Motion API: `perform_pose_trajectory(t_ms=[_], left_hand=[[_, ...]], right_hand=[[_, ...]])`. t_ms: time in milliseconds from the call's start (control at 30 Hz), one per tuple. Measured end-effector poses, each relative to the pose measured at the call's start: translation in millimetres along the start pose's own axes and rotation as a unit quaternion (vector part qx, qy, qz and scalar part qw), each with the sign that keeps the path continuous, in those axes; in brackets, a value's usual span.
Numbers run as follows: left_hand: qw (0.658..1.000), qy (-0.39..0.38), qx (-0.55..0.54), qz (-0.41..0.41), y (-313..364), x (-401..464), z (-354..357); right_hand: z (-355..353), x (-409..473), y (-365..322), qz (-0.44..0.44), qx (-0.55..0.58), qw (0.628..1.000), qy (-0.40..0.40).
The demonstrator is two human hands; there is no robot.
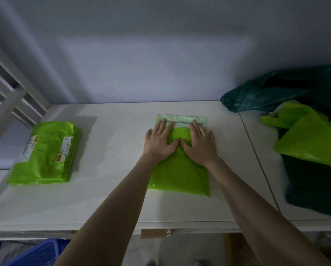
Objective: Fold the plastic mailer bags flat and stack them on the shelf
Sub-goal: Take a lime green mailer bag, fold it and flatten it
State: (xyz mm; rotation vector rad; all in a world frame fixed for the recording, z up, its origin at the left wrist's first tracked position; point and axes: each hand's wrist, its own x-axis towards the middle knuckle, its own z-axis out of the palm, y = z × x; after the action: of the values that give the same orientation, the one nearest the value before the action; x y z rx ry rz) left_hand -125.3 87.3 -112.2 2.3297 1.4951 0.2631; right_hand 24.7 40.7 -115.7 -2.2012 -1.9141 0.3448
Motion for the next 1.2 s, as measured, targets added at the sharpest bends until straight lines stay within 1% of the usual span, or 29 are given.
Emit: perform_pose_trajectory(t_ms=[33,67,133,167,233,333,400,433,500,567,600,767,900,1033,1133,1200], left_hand=[[0.999,-0.001,-0.037,-0.006,1.5,0.9,-2.7],[0.995,-0.003,-0.099,-0.02,2.4,1.4,-6.2],[0.967,0.005,-0.25,-0.056,1.9,-1.3,-15.6],[0.954,0.02,-0.292,-0.06,-0.5,-4.2,-20.2],[0.956,0.055,-0.284,-0.041,-8.1,-12.1,-27.9],[0.961,0.138,-0.237,-0.019,-18.7,-30.7,-34.0],[0.958,0.188,-0.213,-0.045,-20.1,-47.3,-31.7],[0.959,0.191,-0.201,-0.066,-19.0,-55.6,-29.1],[0.961,0.162,-0.188,-0.123,-15.1,-69.4,-23.9],[0.953,0.125,-0.208,-0.18,-10.9,-76.2,-20.8],[0.949,0.115,-0.221,-0.195,-9.2,-76.8,-19.9],[0.937,0.076,-0.254,-0.228,-3.4,-73.8,-20.2],[0.912,0.063,-0.314,-0.258,-4.6,-70.7,-25.5],[0.895,0.057,-0.359,-0.26,-7.2,-70.6,-28.7],[0.867,0.066,-0.425,-0.251,-6.8,-67.9,-30.7],[0.861,0.058,-0.441,-0.245,-7.0,-65.9,-32.0]], right_hand=[[-3.1,1.3,1.7,0.001,0.043,0.999,-0.001],[-7.3,2.5,4.4,0.002,0.103,0.995,0.003],[-19.0,1.8,11.9,0.002,0.23,0.973,0.013],[-24.5,-0.8,16.2,-0.002,0.26,0.966,0.015],[-31.6,-10.9,23.0,-0.006,0.252,0.967,0.021],[-34.1,-30.1,24.6,0.002,0.239,0.968,0.077],[-32.7,-41.9,20.2,-0.001,0.206,0.973,0.107],[-30.8,-46.7,17.4,0.002,0.185,0.976,0.115],[-27.3,-54.2,11.8,0.038,0.177,0.977,0.117],[-26.4,-58.9,6.4,0.096,0.21,0.968,0.097],[-26.3,-60.0,4.2,0.119,0.227,0.963,0.086],[-24.2,-61.8,-3.3,0.165,0.256,0.951,0.046],[-25.5,-57.0,-1.7,0.22,0.295,0.93,0.006],[-32.7,-52.7,0.1,0.239,0.332,0.912,-0.034],[-33.2,-49.8,2.2,0.243,0.372,0.895,-0.032],[-32.9,-49.2,3.2,0.241,0.405,0.882,-0.012]])
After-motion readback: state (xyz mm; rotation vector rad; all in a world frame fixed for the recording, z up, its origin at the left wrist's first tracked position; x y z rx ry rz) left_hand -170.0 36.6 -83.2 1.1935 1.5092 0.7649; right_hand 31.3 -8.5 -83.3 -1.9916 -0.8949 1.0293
